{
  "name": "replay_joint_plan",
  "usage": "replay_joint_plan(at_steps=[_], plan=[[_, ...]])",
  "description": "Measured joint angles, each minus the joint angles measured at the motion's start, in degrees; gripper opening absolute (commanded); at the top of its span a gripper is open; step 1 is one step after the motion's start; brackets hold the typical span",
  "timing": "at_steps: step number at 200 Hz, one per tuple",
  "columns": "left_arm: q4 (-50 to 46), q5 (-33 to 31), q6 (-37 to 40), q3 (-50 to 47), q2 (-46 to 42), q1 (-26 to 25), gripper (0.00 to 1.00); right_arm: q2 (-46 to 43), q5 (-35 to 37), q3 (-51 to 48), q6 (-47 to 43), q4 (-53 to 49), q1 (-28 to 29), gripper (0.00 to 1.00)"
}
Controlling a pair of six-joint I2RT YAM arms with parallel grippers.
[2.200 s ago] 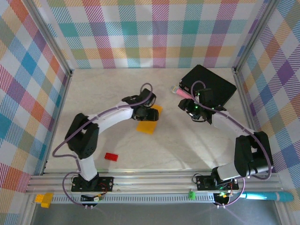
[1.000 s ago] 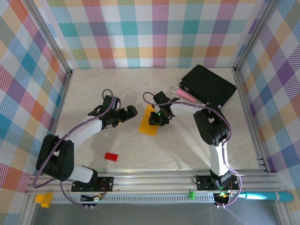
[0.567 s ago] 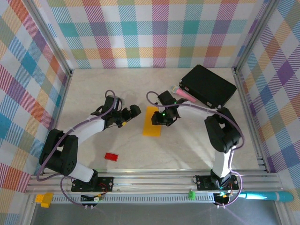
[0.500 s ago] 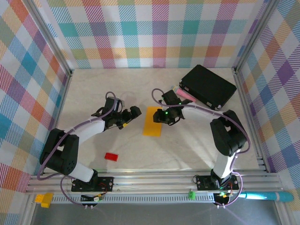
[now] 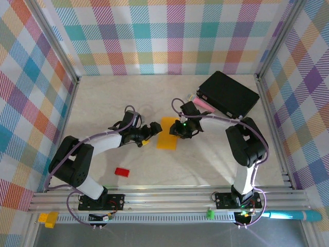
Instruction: Fold a paper plane with a square sheet of paper (pick it up from the middle)
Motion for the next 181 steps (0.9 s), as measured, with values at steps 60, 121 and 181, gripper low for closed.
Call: replay_joint_plan(at_steps=[60,121,181], plan=[[0.7,2.3,-0.4,0.0,3.7,-0.9,0.80,3.7,-1.2,1.4,-1.4,-1.8,-0.7,0.24],[1.0,3.8,-0.5,0.0,5.9,-1.8,0.56,4.2,-1.0,1.5,-3.6,-2.8,-1.2,0.22],[2.1,5.3,-0.6,0.0,6.5,-2.2,0.43,4.2,-1.0,1.5,-4.0,-2.9,-1.2,0.22]])
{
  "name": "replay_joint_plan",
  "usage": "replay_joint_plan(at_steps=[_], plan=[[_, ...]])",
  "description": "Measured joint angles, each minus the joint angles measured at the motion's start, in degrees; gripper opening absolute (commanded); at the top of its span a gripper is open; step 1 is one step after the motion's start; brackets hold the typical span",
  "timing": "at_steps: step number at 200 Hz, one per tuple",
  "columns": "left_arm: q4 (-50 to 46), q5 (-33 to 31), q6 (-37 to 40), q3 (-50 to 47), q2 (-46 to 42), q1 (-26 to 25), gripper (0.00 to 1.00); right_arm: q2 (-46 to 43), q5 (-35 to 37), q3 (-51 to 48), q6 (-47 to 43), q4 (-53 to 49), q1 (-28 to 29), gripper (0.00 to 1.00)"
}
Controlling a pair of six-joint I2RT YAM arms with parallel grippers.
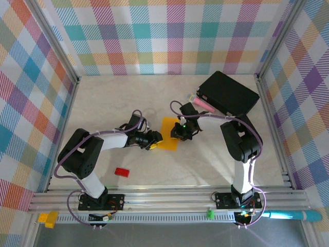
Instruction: Fold a paper plane with a square sheet of paper (pick it up from the middle)
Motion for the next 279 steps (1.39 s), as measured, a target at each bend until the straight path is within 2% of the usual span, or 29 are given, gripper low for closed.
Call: replay_joint_plan(at_steps=[77,170,279], plan=[[2.9,2.5,-1.0,1.8,2.3,0.0,0.41,0.0,0.0,0.0,-0.2,0.0,0.0,0.22],[4.2,7.4,-0.5,8.0,9.7,4.6,0.25,0.0,0.2,0.0,-0.2,0.0,0.0,0.21],[-1.0,9.7,5.5,13.9,12.4,5.7,0.11,0.0,0.3,0.0,-0.8,-0.1,0.0,0.21]])
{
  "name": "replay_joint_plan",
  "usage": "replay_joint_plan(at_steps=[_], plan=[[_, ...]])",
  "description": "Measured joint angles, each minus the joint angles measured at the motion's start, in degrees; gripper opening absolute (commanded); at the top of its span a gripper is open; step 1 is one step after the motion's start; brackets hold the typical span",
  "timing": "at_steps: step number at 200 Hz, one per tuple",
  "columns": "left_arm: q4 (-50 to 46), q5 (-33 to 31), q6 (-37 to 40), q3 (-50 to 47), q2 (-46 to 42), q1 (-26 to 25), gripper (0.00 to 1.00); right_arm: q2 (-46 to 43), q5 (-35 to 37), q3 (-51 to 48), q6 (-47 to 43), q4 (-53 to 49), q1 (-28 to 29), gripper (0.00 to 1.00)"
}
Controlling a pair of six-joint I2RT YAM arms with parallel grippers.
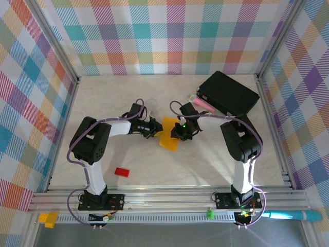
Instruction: Fold a paper plane with a square sheet of paper (pick it up from the middle)
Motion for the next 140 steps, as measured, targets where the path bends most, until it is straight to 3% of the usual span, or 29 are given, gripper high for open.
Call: replay_joint_plan(at_steps=[66,126,140], plan=[[-1.9,-0.1,1.3,0.0,0.0,0.1,0.00,-0.4,0.1,0.0,-0.2,0.2,0.0,0.29],[-2.1,-3.0,-1.0,-1.1,-1.2,0.1,0.00,-6.8,4.8,-0.9,-4.9,0.0,-1.1,0.63],[-2.1,-4.4,-2.1,-1.8,-2.4,0.1,0.00,-9.1,6.1,-0.9,-6.8,0.0,-1.1,0.66]])
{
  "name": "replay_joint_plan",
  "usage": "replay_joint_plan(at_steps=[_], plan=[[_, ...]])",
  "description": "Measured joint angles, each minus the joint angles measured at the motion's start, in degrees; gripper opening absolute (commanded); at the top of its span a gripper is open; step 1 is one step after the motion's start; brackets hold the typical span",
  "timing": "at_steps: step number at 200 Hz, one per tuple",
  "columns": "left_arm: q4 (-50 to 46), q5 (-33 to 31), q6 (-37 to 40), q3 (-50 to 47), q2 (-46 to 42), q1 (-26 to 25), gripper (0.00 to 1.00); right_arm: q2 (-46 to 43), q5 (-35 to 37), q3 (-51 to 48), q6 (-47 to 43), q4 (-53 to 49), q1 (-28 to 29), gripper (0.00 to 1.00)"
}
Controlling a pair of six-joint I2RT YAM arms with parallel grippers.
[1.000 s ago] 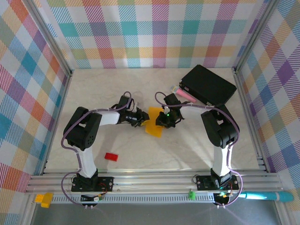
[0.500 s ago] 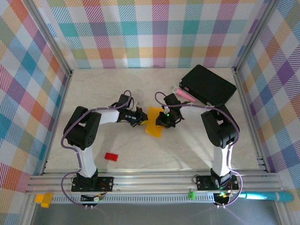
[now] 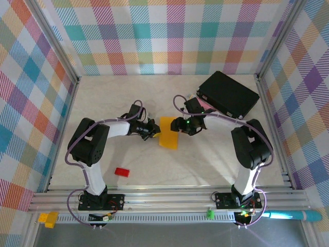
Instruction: Fold a paper plane with a square sheet of paper (pick it up from the middle)
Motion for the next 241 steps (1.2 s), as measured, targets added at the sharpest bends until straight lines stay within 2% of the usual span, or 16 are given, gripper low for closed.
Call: replay_joint_plan(at_steps=[31,45,79,133,196,241], plan=[[1.4,-1.9,-2.8,-1.6,-2.1,0.0,0.00,-5.0,2.3,-2.0,-5.0,2.5,-0.1,0.79],[2.7,-2.5,-4.7,-2.6,-2.7,0.0,0.00,-7.5,3.7,-4.4,-6.8,4.5,0.0,0.81],[6.3,-3.6,-10.2,-4.8,-3.1,-0.1,0.00,-12.2,6.1,-10.3,-10.6,10.7,0.0,0.78],[10.0,-4.2,-16.6,-5.7,-3.1,-0.6,0.00,-12.5,5.9,-12.9,-20.6,19.1,2.5,0.77],[10.4,-4.2,-18.2,-5.7,-3.1,-0.8,0.00,-11.3,1.0,-15.0,-36.2,21.6,7.5,0.75],[10.4,-4.2,-18.2,-5.7,-3.1,-0.8,0.00,-9.4,1.2,-16.3,-44.5,23.4,11.1,0.75]])
